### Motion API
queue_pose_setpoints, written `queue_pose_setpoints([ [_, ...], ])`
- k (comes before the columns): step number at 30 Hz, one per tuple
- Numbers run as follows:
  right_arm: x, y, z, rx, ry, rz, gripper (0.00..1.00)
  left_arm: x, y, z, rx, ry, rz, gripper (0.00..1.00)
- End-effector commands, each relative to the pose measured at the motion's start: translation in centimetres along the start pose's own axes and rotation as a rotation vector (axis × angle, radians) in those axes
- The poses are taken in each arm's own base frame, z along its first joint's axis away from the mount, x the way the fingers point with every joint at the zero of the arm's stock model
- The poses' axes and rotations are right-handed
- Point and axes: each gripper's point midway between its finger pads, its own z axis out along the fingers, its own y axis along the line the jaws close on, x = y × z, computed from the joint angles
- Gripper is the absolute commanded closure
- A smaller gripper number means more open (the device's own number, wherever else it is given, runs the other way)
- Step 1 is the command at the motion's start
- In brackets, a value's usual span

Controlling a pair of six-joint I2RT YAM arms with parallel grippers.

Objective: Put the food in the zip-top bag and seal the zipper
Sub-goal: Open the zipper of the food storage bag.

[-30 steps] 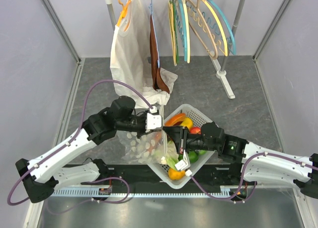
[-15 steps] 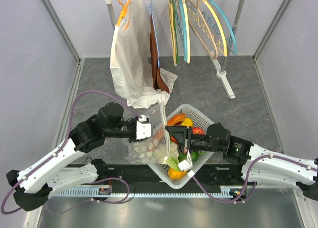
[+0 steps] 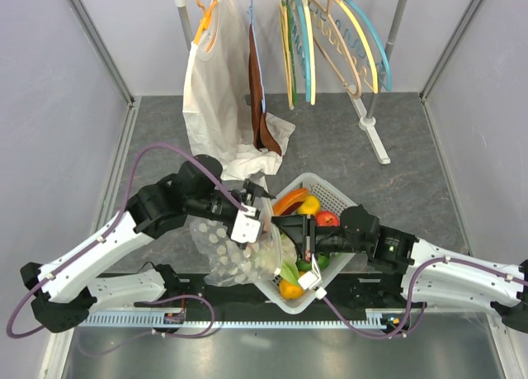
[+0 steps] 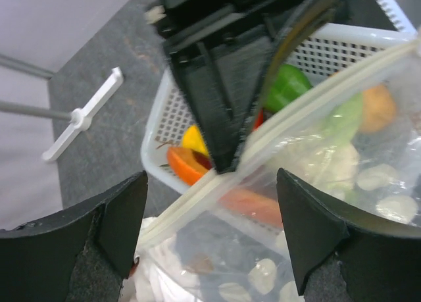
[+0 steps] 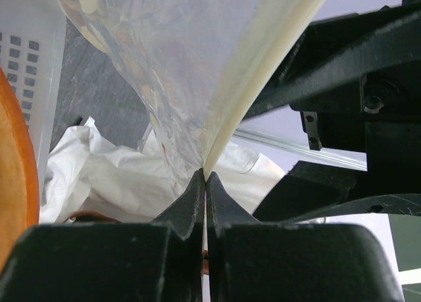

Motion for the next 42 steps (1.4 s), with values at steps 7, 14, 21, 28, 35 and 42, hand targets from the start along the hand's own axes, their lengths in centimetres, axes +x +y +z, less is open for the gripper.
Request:
queue_pose_setpoints([
  [7,-1.3,-0.9,-0.1,0.04,-0.062,-0.055,1.0,0.4,-3.5,1.1,0.183,0.028,0.119,0.23],
  [14,-1.6,-1.2,-0.4,0.052,-0.073,-0.069,1.0,1.9,-3.7,1.1,0.181,0.082,0.119,0.3],
  [21,-1.5,-0.8,-0.8,0.044,-0.056,-0.047,1.0,2.7,-4.6,0.2,0.169,0.109,0.126,0.4],
  [28,-1.3,-0.9,-0.6,0.044,-0.055,-0.037,1.0,2.3,-4.6,0.0,0.17,0.099,0.122,0.68],
  [35,-0.2,-0.5,-0.5,0.003,-0.003,0.017,1.0,2.1,-5.1,-0.4,0.19,0.088,0.153,0.98],
  [42,-0.3,0.5,-0.5,-0.031,-0.004,0.049,1.0,1.9,-4.3,-1.3,0.137,0.108,0.171,0.98],
])
